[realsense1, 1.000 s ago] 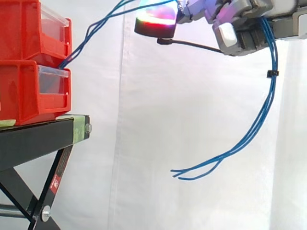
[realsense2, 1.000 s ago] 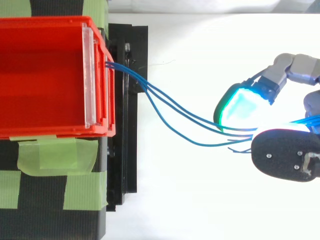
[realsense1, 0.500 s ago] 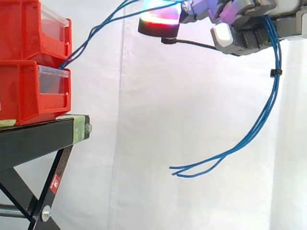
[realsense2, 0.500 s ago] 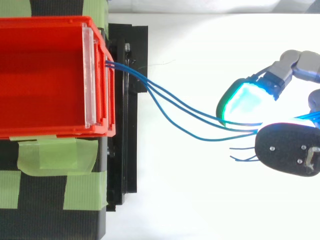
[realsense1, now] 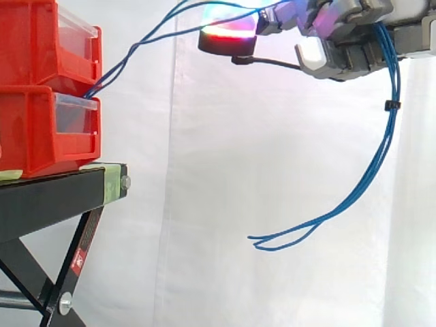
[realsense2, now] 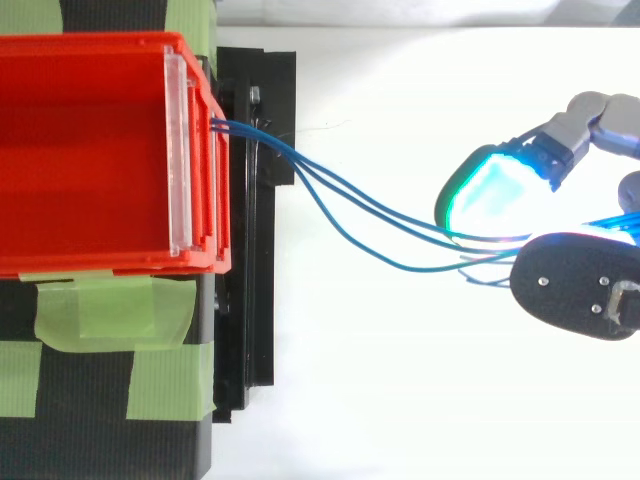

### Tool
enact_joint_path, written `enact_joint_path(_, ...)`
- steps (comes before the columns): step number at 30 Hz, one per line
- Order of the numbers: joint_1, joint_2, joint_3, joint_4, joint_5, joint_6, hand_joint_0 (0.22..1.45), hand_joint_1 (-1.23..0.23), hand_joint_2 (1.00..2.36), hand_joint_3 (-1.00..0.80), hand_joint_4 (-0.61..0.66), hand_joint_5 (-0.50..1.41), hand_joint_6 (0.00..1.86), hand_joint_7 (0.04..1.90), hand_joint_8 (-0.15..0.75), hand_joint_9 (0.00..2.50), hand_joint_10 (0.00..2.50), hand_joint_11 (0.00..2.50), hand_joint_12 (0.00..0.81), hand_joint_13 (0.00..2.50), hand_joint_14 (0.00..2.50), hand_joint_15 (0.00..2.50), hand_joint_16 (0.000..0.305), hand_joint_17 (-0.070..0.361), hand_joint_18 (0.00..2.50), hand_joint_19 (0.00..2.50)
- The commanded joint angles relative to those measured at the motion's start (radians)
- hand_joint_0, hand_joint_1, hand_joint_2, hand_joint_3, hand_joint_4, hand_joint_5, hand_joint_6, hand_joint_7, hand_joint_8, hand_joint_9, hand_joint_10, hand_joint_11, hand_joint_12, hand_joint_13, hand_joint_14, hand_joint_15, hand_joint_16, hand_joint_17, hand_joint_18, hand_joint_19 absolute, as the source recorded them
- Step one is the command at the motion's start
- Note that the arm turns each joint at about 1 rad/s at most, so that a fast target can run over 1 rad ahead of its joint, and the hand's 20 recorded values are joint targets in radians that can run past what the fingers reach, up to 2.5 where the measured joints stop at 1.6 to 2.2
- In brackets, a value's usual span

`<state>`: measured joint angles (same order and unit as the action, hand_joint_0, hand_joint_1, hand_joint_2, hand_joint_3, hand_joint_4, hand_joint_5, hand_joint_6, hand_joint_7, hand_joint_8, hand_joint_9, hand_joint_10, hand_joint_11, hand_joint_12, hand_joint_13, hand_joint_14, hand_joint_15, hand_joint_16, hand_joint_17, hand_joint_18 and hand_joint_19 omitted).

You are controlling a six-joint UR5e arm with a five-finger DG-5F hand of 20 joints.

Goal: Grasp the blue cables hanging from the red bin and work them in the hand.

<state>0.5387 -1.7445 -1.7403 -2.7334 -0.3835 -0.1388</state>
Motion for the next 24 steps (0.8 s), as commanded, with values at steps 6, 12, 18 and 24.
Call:
enact_joint_path(6, 0.0, -0.001, 0.001, 0.0, 0.0, 0.001, 1.04, -0.62, 1.29, 0.42, 0.22, 0.5, 0.01, 1.45, 0.539, 0.67, 2.5, 2.5, 0.627, 1.12, 2.5, 2.0, 0.064, 0.145, 1.25, 0.15)
enact_joint_path(12, 0.0, -0.001, -0.001, 0.0, 0.0, 0.001, 0.94, -0.66, 1.02, -0.23, 0.23, 0.37, 0.01, 1.31, 0.551, 0.63, 2.5, 2.5, 0.654, 1.08, 2.5, 2.06, 0.06, 0.134, 1.35, 0.52)
enact_joint_path(18, 0.0, 0.0, 0.001, -0.002, 0.002, 0.001, 1.11, -0.64, 1.09, 0.47, 0.24, 0.42, 0.0, 1.35, 0.536, 0.6, 2.5, 2.5, 0.597, 1.03, 2.5, 1.97, 0.063, 0.142, 1.16, 0.18)
enact_joint_path(24, 0.0, -0.001, 0.001, -0.002, 0.006, 0.004, 1.01, -0.69, 1.01, 0.2, 0.25, 0.38, 0.01, 1.3, 0.537, 0.57, 2.5, 2.5, 0.638, 1.06, 2.5, 2.01, 0.068, 0.152, 1.33, 0.34)
